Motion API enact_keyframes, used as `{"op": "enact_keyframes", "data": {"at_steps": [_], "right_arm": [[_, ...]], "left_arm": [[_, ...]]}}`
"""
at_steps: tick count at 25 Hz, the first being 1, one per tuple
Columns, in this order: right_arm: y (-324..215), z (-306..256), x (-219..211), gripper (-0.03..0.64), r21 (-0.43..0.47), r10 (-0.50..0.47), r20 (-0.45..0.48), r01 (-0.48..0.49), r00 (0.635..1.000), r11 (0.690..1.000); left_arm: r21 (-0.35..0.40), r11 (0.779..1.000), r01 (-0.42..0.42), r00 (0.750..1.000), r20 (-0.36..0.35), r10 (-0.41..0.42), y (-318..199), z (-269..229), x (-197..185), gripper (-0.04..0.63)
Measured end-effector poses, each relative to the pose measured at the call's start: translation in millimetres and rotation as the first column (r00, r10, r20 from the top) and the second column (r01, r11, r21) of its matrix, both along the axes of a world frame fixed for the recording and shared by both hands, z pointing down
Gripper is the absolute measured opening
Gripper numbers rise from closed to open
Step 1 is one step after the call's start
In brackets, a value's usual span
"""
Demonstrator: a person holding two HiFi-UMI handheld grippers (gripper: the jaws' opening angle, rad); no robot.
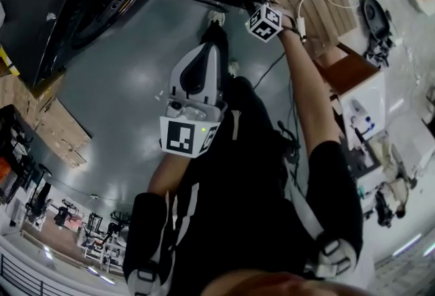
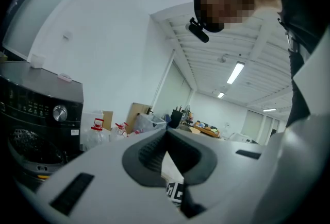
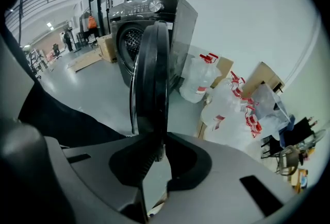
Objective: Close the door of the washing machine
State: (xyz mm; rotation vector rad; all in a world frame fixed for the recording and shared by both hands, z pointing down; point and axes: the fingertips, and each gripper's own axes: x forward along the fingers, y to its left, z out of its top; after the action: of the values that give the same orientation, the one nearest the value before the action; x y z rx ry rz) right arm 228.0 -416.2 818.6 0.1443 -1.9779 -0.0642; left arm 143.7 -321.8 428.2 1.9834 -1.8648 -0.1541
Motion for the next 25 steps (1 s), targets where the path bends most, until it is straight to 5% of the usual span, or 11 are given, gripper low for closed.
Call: {"op": "enact_keyframes", "data": {"at_steps": [9,25], "right_arm": [[84.8,-6.3,1.2,0.048,-0.033,0.161,0.094,-0.158,0.982,0.987],[254.3,-0.8,-73.0,0.051,-0.211,0.269,0.164,-0.233,0.949,0.949]], "left_arm": [[0.01,0.997,0.072,0.997,0.035,-0.072,114.0,5.7,22.7,0.006],[0.01,0.96,0.278,0.958,0.063,-0.278,267.4,1.9,-51.6,0.006]]}}
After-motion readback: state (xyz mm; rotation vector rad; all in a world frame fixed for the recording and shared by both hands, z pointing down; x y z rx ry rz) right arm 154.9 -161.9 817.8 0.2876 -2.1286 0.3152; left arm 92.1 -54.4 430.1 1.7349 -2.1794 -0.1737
